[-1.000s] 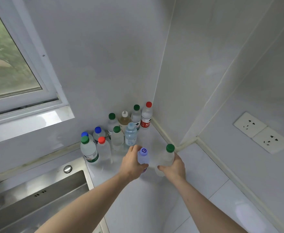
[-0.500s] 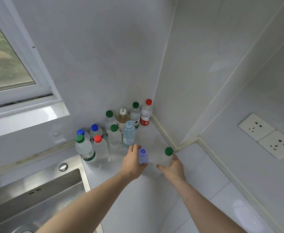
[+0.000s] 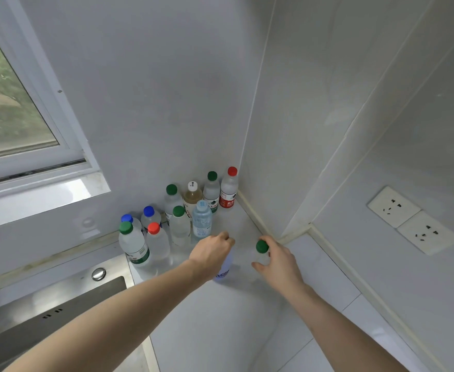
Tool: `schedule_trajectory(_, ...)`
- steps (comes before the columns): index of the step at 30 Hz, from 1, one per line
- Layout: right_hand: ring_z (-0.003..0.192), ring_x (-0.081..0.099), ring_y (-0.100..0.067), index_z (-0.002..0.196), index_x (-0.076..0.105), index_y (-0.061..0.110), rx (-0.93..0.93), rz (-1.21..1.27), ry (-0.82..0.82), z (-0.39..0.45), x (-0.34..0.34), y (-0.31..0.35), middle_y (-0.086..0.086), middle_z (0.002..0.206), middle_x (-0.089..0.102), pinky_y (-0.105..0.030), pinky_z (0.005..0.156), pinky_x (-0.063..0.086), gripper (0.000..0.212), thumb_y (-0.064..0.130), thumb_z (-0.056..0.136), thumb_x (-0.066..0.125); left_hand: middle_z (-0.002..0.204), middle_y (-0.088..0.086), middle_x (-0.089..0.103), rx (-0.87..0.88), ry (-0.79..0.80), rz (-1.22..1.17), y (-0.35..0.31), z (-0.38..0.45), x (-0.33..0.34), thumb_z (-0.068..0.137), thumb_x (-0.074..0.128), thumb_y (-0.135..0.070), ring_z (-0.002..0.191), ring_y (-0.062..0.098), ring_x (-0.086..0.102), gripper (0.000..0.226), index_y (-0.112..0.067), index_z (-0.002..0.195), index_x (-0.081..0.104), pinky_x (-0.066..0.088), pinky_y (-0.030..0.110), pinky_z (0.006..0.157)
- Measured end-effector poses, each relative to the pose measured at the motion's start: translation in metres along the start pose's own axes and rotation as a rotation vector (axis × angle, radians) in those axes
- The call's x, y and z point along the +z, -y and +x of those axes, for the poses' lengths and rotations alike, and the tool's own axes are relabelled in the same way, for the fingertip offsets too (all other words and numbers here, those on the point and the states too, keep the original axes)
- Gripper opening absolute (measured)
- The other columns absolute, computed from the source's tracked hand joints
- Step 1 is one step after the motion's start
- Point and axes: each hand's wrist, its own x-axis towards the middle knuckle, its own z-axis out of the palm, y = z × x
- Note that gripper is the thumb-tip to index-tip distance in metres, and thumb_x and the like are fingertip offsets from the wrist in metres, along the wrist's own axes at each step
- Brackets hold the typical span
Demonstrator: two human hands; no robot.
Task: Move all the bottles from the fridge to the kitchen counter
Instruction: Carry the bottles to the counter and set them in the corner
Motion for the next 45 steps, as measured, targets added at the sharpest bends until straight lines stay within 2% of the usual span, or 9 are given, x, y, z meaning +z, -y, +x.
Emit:
schedule_trajectory(3,0.086,0.052,-0.023,0.123,0.055,0.023,0.001,0.006,-0.04,0.004,0.002,0.0,0.006,0.094,0.05,-0.028,0.075,0.041,0.046,0.023,0.085,0.08,0.12,0.008,0.054,0.021,0.014,0.042,-0.002,0.004,-0.007,0.082,0.072,0.006,0.099,0.033,0.066,0.049,-0.009,0.125,0.054,0.047,0.037,0.067)
schedule_trajectory(5,0.083,0.05,-0.023,0.12,0.054,0.022,0.006,0.009,-0.062,0.009,0.005,0.0,0.005,0.095,0.053,-0.029,0.074,0.042,0.042,0.018,0.086,0.078,0.12,0.008,0.054,0.019,0.007,0.049,0.0,0.008,-0.011,0.08,0.07,0.01,0.099,0.032,0.066,0.05,-0.008,0.125,0.054,0.046,0.036,0.066)
schedule_trajectory(12,0.095,0.062,-0.03,0.119,0.052,0.019,0.047,0.046,-0.124,0.021,0.009,0.007,-0.001,0.109,0.062,-0.032,0.077,0.047,0.039,0.008,0.088,0.074,0.121,0.012,0.054,0.009,-0.021,0.069,0.002,0.037,-0.025,0.083,0.063,0.014,0.103,0.035,0.066,0.043,-0.003,0.122,0.055,0.047,0.037,0.069)
schedule_trajectory(15,0.099,0.064,-0.033,0.12,0.052,0.02,0.056,0.052,-0.134,0.021,0.012,0.007,-0.002,0.112,0.064,-0.035,0.079,0.05,0.04,0.009,0.088,0.074,0.123,0.013,0.054,0.013,-0.039,0.1,0.001,0.052,-0.029,0.085,0.063,0.012,0.106,0.035,0.065,0.042,-0.003,0.123,0.054,0.053,0.039,0.075)
schedule_trajectory(23,0.097,0.064,-0.033,0.121,0.054,0.02,0.096,0.085,-0.158,0.02,0.014,0.01,-0.002,0.104,0.061,-0.034,0.076,0.051,0.04,0.008,0.088,0.072,0.134,0.013,0.055,0.005,-0.094,0.264,0.004,0.091,-0.037,0.095,0.057,0.002,0.117,0.03,0.064,0.04,-0.006,0.134,0.052,0.054,0.037,0.09)
schedule_trajectory(31,0.087,0.061,-0.025,0.121,0.054,0.023,0.072,0.092,-0.18,0.02,0.018,0.004,0.005,0.099,0.056,-0.032,0.072,0.051,0.041,0.009,0.088,0.073,0.126,0.013,0.062,-0.089,-0.056,0.271,0.021,0.113,-0.051,0.095,0.061,0.001,0.115,0.03,0.066,0.03,-0.005,0.124,0.06,0.055,0.037,0.09)
schedule_trajectory(35,0.096,0.064,-0.028,0.125,0.054,0.024,0.075,0.112,-0.163,0.024,0.019,0.002,0.006,0.102,0.055,-0.033,0.076,0.053,0.044,0.01,0.089,0.073,0.124,0.013,0.061,-0.106,-0.036,0.276,0.028,0.116,-0.054,0.094,0.061,0.002,0.114,0.03,0.065,0.03,-0.003,0.123,0.06,0.055,0.036,0.092)
schedule_trajectory(40,0.1,0.064,-0.026,0.127,0.055,0.024,0.09,0.149,-0.165,0.031,0.018,-0.001,0.001,0.11,0.064,-0.027,0.077,0.047,0.046,0.012,0.088,0.076,0.117,0.011,0.068,-0.137,-0.026,0.291,0.034,0.115,-0.058,0.095,0.059,0.002,0.108,0.026,0.069,0.025,-0.004,0.119,0.06,0.055,0.031,0.086)
schedule_trajectory(45,0.095,0.065,-0.026,0.121,0.055,0.022,0.106,0.218,-0.193,0.058,0.013,0.003,0.002,0.106,0.067,-0.027,0.076,0.045,0.048,0.012,0.081,0.081,0.114,0.009,0.07,-0.137,-0.018,0.263,0.035,0.115,-0.056,0.097,0.057,-0.001,0.105,0.022,0.069,0.019,-0.007,0.114,0.062,0.054,0.028,0.085)
